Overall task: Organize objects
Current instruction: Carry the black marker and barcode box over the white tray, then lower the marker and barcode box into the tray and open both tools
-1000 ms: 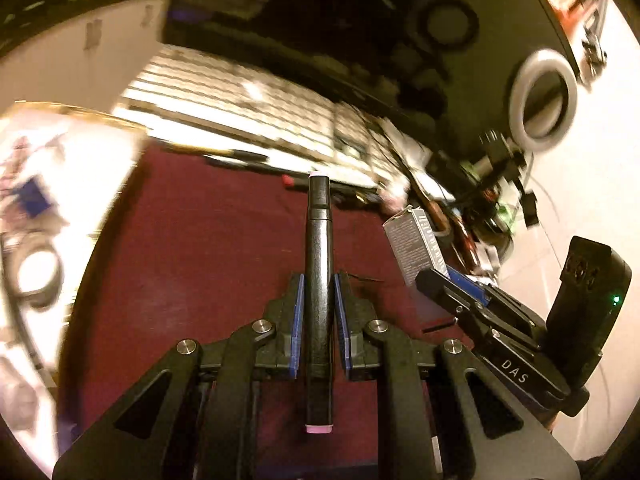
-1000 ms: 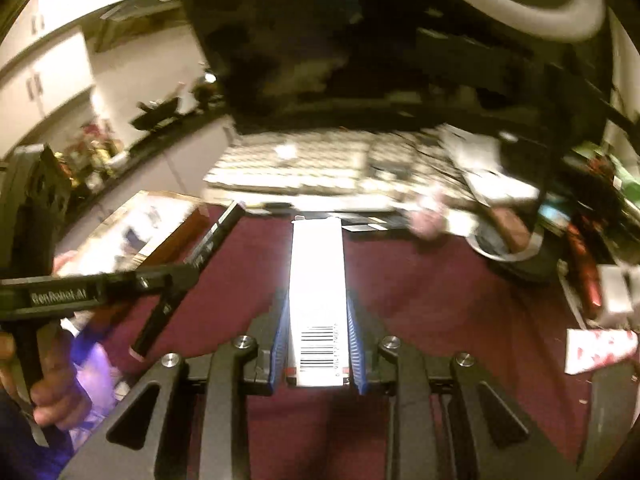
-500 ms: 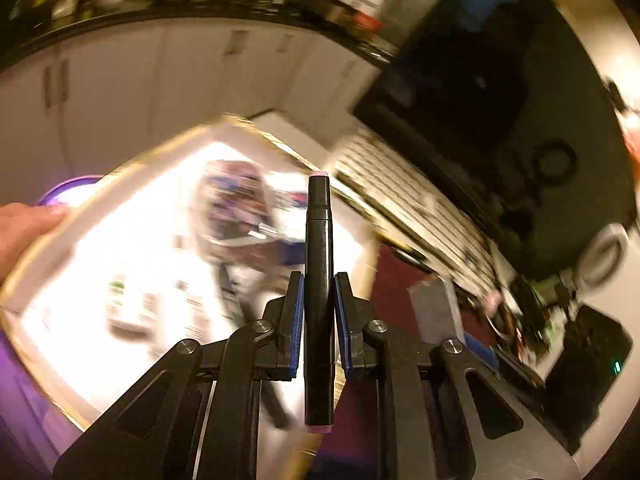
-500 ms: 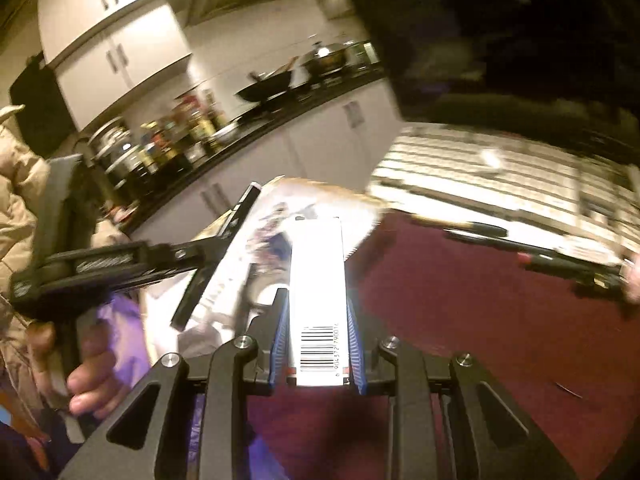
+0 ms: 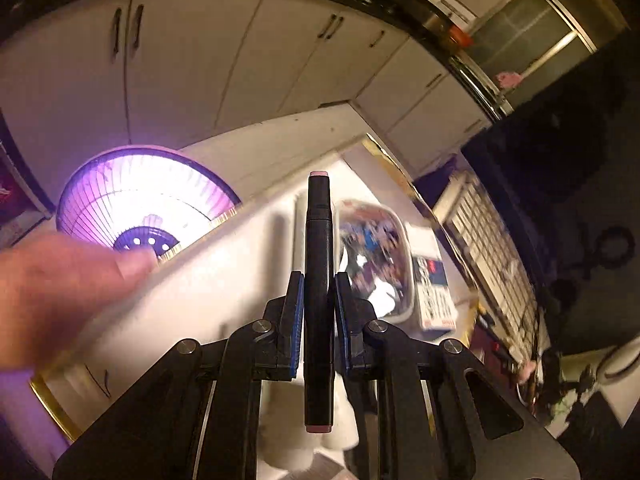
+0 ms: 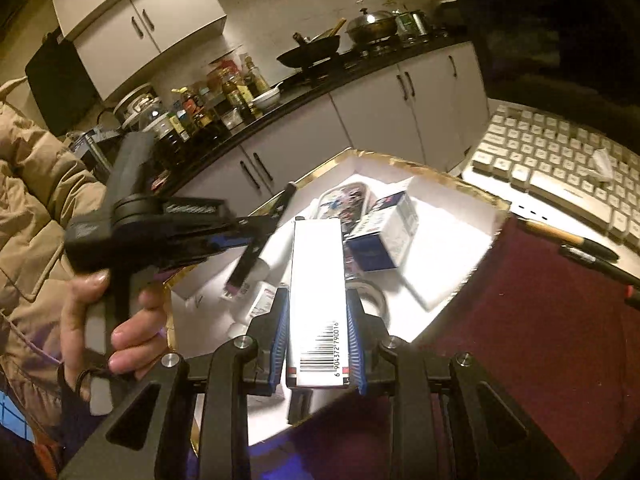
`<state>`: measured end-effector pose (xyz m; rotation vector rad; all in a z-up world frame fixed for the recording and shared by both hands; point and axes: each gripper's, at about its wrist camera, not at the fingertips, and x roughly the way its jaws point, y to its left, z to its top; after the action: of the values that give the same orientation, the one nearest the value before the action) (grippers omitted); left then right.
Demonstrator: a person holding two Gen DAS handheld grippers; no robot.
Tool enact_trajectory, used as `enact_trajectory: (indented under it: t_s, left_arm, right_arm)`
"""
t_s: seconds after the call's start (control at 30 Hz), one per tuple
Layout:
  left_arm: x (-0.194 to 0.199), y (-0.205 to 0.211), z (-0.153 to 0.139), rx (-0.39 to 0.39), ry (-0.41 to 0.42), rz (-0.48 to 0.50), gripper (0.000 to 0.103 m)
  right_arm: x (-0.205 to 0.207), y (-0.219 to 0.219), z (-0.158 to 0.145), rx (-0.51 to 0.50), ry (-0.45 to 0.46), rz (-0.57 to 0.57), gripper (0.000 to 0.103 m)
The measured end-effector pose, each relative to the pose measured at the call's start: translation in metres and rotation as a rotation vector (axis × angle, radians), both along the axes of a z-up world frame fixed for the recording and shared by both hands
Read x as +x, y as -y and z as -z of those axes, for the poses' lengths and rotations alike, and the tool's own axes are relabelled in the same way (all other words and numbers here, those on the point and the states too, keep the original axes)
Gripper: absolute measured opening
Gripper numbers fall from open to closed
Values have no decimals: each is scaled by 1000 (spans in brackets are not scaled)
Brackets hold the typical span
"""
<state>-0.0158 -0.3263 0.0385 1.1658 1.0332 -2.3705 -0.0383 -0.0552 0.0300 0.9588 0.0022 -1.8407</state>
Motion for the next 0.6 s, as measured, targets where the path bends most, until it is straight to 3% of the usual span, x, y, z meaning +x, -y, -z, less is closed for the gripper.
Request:
enact_trajectory:
  t_s: [0.1, 0.6]
  left_arm:
    - [-12, 4, 4, 24, 27, 12, 14]
    - [-44, -12, 20, -11, 137, 50, 14]
  right_arm:
    - [3, 5, 5, 11, -3, -14, 26]
    - [4, 11, 17, -19, 32, -46, 26]
